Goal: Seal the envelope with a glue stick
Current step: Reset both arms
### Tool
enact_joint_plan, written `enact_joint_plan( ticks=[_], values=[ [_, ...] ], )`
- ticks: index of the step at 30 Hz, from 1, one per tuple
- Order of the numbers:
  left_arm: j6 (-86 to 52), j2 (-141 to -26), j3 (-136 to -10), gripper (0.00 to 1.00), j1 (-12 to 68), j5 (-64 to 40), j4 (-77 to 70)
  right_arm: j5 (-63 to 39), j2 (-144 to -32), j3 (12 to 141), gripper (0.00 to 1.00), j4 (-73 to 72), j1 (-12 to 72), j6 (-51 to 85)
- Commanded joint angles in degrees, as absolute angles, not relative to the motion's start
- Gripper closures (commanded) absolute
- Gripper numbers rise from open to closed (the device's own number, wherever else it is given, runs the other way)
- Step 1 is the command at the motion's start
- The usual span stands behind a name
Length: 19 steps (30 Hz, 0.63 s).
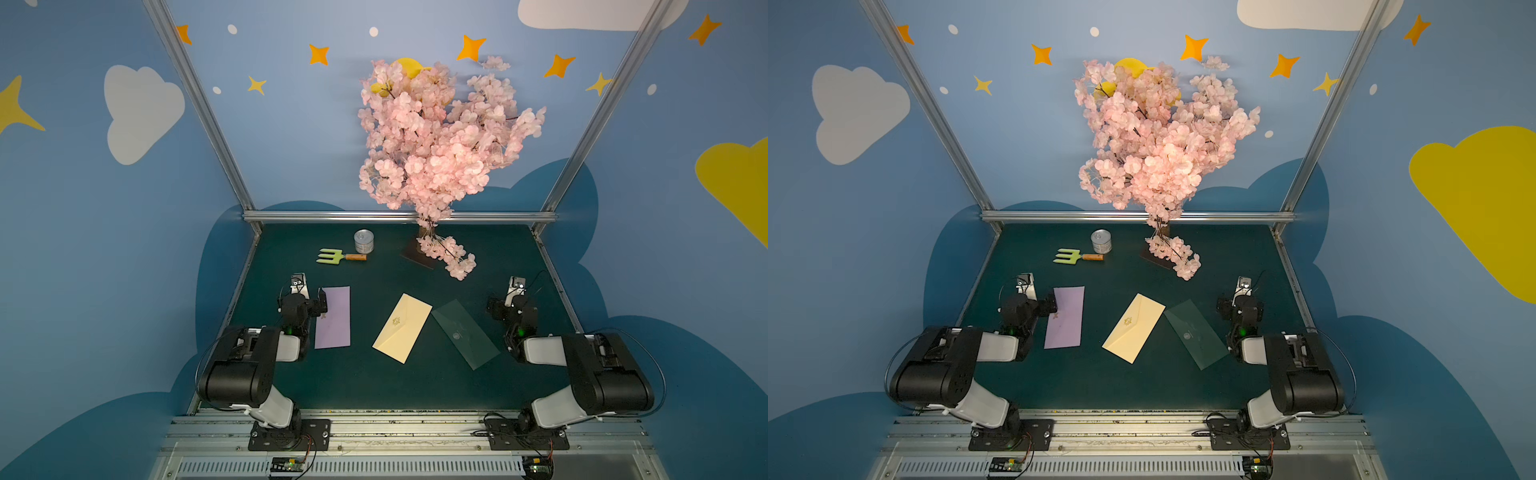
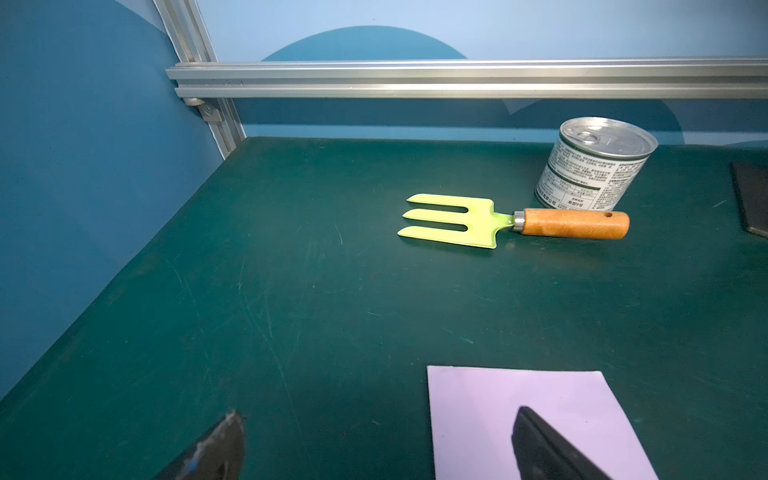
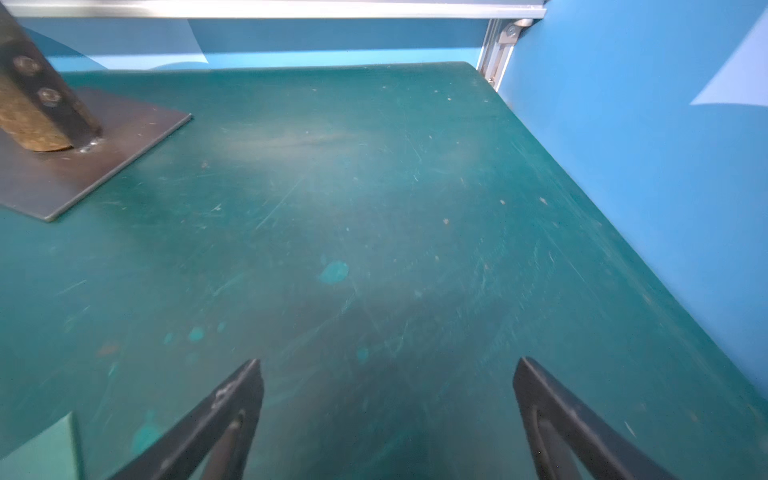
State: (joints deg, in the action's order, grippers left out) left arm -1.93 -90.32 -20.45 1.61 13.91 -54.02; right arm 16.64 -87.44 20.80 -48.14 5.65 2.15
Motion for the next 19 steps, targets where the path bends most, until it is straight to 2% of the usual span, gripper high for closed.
enact_joint_plan(
  ticks=[1,2,5,19],
  values=[
    [-2.29,-90.34,-20.66,0.0,1.46,14.2,-54.8,15.78,-88.49,21.41,0.04,-51.96,4.87,2.37],
    [-2.29,-90.31,-20.59,0.0,1.42,14.15,-54.77,15.96,-89.59,20.55,0.04,-55.91,5.03,1.47],
    [-2.09,-90.2,-20.39,0.0,1.54,14.18,-55.18,16.24,-88.18,21.09,0.04,-52.53,5.18,2.05],
    [-1.79,-90.25,-20.48,0.0,1.57,13.77,-55.17,16.28,-89.09,20.53,0.04,-55.28,5.5,1.24]
  ],
)
